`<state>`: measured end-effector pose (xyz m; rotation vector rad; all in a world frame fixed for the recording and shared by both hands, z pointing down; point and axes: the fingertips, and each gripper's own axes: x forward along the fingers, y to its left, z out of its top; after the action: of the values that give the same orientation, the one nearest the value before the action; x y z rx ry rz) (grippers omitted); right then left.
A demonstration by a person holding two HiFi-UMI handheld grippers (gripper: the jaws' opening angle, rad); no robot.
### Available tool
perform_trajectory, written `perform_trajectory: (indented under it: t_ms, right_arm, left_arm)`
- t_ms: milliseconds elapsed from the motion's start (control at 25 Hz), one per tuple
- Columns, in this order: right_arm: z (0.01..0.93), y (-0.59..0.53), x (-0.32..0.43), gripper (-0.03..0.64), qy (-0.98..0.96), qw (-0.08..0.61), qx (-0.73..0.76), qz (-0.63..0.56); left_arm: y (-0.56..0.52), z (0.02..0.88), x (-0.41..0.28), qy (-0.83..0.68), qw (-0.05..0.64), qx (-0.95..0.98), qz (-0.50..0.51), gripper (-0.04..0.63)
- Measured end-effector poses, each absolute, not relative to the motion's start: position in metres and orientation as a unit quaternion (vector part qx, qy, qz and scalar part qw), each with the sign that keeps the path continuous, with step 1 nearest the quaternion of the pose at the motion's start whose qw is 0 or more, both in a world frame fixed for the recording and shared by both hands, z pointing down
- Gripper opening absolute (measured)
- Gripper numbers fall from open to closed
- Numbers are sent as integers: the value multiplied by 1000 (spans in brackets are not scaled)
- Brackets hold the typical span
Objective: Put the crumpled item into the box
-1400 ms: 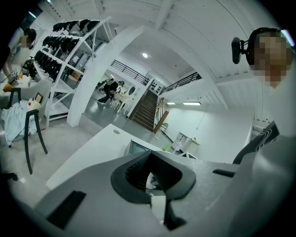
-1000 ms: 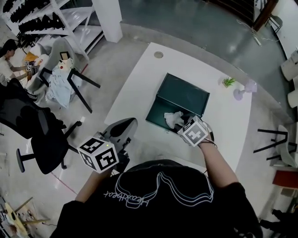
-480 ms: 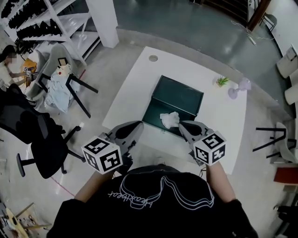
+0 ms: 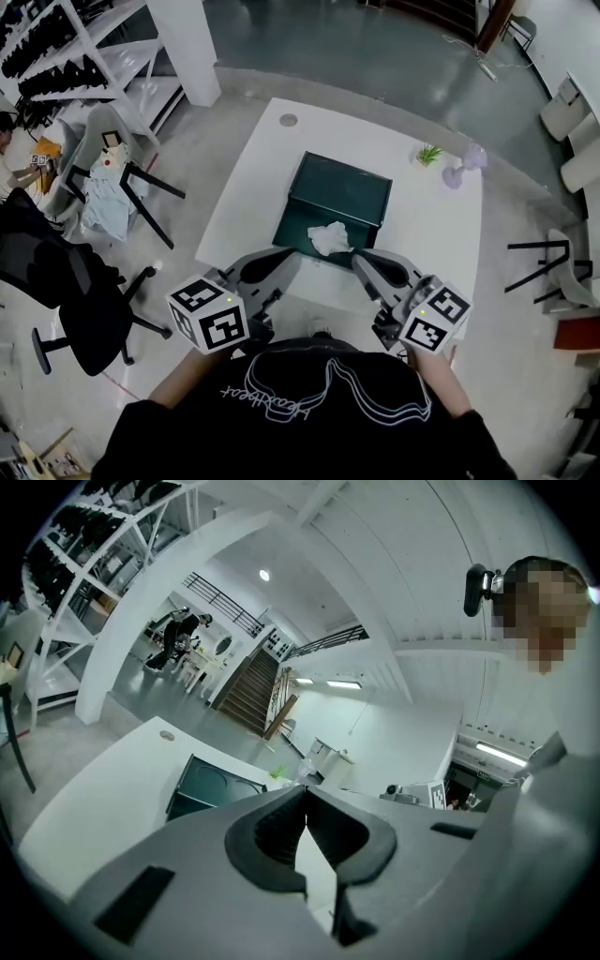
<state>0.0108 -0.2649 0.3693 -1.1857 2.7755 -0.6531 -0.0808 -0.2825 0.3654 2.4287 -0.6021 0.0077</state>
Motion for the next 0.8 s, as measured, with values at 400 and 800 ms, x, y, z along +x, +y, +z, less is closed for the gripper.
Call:
perform_trajectory:
  t_ms: [400, 800]
  right_arm:
    - [363, -244, 7, 3, 906, 29, -372, -199]
    - [367, -242, 12, 3, 906, 22, -372, -200]
  left_arm:
    - [-270, 356, -65, -200, 299, 933, 1, 5]
    - [-269, 361, -58, -202, 299, 933, 11, 5]
